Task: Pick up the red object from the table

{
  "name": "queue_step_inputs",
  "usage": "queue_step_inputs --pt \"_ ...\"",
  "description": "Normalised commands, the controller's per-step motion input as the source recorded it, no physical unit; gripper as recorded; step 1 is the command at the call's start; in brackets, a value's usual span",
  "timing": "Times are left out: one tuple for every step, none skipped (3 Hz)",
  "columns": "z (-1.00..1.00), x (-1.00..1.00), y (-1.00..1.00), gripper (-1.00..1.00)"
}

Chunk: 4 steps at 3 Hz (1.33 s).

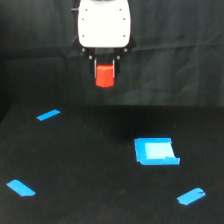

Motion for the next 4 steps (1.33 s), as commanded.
queue_step_inputs --pt "0.07 -0.02 -0.08 -0.99" --pt "0.03 -0.01 -0.07 -1.0" --pt "0.11 -0.02 -0.06 -1.0" --pt "0.03 -0.02 -0.1 -1.0"
